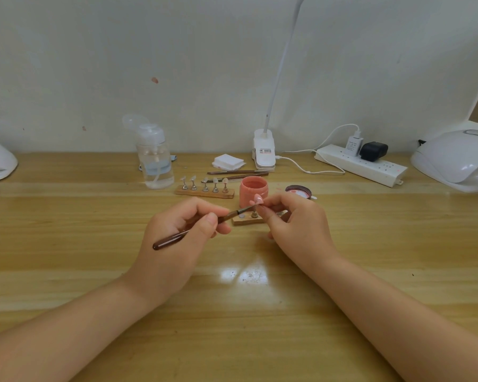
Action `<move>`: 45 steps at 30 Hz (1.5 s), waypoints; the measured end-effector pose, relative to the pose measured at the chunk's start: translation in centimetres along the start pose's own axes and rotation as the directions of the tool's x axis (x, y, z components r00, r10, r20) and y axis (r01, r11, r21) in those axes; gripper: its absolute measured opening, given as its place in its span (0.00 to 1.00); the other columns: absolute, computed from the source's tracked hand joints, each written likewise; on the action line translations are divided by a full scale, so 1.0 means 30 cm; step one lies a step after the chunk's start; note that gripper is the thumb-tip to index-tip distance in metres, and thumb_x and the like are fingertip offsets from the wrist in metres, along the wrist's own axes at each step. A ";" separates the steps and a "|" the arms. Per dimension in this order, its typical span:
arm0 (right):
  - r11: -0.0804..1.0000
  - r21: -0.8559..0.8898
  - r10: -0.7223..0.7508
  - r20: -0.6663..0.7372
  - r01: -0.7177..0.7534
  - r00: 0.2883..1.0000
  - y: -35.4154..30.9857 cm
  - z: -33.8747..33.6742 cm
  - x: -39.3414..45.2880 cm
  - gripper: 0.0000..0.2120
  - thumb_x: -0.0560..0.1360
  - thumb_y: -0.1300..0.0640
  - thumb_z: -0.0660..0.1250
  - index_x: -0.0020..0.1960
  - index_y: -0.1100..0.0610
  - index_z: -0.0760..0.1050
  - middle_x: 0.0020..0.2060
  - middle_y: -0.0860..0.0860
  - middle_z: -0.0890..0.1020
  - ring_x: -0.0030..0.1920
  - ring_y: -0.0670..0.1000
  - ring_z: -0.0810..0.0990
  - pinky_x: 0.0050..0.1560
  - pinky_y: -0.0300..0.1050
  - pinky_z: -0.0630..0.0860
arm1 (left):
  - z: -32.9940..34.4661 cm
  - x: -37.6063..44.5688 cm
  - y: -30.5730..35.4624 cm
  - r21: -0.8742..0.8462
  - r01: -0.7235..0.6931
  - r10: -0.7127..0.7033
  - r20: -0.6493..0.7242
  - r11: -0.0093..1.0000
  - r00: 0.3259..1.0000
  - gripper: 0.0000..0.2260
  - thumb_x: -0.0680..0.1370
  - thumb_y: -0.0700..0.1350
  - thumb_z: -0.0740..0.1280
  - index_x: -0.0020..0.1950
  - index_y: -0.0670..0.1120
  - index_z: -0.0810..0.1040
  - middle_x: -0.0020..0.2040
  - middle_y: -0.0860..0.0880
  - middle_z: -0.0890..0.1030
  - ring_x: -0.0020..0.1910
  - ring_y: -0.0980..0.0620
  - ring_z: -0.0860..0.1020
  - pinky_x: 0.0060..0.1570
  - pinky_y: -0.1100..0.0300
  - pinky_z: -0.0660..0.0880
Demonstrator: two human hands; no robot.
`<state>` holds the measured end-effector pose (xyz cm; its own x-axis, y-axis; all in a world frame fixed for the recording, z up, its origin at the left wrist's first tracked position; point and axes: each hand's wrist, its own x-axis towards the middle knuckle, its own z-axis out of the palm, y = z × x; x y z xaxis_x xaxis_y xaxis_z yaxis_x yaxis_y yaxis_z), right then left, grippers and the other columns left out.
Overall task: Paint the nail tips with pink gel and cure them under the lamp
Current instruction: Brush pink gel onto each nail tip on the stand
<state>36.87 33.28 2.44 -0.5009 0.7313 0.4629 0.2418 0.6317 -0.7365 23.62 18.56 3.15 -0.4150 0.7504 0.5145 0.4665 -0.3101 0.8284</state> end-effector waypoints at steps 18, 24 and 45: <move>0.992 -0.112 -0.067 -0.054 0.061 0.996 0.017 0.006 -0.001 0.02 0.75 0.52 0.70 0.44 0.48 0.81 0.34 0.37 0.78 0.31 0.42 0.73 0.34 0.39 0.68 | 0.004 -0.005 0.022 0.088 -0.035 0.037 -0.021 0.995 0.999 0.08 0.76 0.45 0.66 0.51 0.55 0.83 0.44 0.50 0.85 0.42 0.49 0.82 0.42 0.50 0.78; 0.984 -0.160 -0.086 -0.068 0.074 0.994 0.018 0.006 0.001 0.02 0.76 0.52 0.70 0.45 0.48 0.81 0.34 0.39 0.78 0.32 0.42 0.73 0.35 0.40 0.68 | -0.006 -0.014 0.028 0.122 -0.077 0.078 -0.004 0.989 0.997 0.07 0.74 0.47 0.65 0.47 0.52 0.82 0.40 0.54 0.85 0.41 0.54 0.82 0.40 0.52 0.77; 0.986 -0.156 -0.074 -0.052 0.065 0.996 0.017 0.009 0.001 0.02 0.75 0.54 0.70 0.44 0.50 0.82 0.33 0.40 0.77 0.30 0.42 0.73 0.38 0.43 0.71 | -0.004 -0.010 0.025 0.136 -0.089 0.089 0.008 0.987 0.996 0.10 0.75 0.51 0.62 0.49 0.53 0.81 0.42 0.55 0.85 0.42 0.55 0.82 0.42 0.56 0.77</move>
<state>36.76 33.56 1.93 -0.4734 0.6948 0.5414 0.3350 0.7104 -0.6189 24.00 18.04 3.64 -0.3653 0.7245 0.5845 0.6039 -0.2934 0.7411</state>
